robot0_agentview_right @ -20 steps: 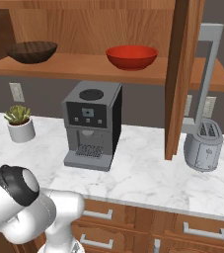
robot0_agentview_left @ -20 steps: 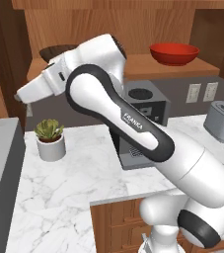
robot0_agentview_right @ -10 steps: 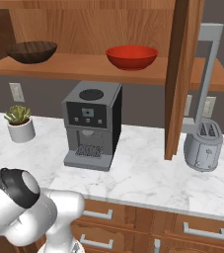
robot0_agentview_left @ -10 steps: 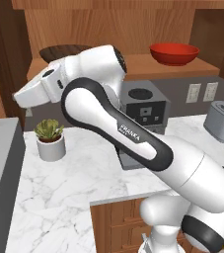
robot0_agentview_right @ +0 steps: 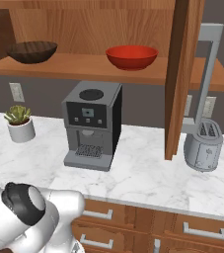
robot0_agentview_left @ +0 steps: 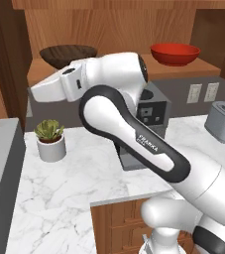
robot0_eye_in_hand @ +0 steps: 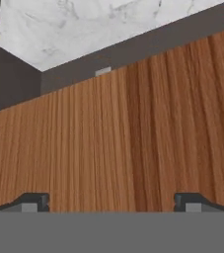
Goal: Move the bowls from the cabinet to the plates on the dining table.
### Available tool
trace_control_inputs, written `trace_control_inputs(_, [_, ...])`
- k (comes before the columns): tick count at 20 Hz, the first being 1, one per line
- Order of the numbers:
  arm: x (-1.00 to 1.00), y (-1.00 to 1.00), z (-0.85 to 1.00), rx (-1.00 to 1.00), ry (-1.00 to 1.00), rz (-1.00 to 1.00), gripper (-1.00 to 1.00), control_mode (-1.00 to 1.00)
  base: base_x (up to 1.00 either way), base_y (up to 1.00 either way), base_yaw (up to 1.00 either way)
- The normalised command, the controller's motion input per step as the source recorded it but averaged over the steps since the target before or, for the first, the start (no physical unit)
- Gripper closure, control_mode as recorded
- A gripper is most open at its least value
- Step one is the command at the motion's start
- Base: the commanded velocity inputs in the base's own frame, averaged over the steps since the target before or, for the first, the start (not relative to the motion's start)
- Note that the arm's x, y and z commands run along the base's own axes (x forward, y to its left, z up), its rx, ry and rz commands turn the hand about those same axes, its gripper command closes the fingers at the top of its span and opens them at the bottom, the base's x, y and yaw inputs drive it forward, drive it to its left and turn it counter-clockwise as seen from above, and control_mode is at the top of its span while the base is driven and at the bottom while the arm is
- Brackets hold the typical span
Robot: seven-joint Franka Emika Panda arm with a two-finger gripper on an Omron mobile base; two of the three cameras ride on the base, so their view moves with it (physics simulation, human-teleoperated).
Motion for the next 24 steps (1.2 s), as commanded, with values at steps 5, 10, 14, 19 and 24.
trace_control_inputs(5, [-0.08,-0.22,0.29,0.11,0.04,-0.17,-1.0,-1.0,0.0,0.0,0.0])
trace_control_inputs(10, [-0.11,-0.1,0.23,0.09,0.01,-0.2,-1.0,-1.0,0.0,0.0,0.0])
trace_control_inputs(14, [-0.05,-0.18,0.18,0.09,0.01,-0.17,-1.0,-1.0,0.0,0.0,0.0])
trace_control_inputs(19, [0.04,-0.44,0.08,0.1,-0.05,-0.01,-1.0,-1.0,0.0,0.0,0.0])
trace_control_inputs(24, [0.02,-0.42,0.08,0.0,-0.11,0.09,-1.0,-1.0,0.0,0.0,0.0])
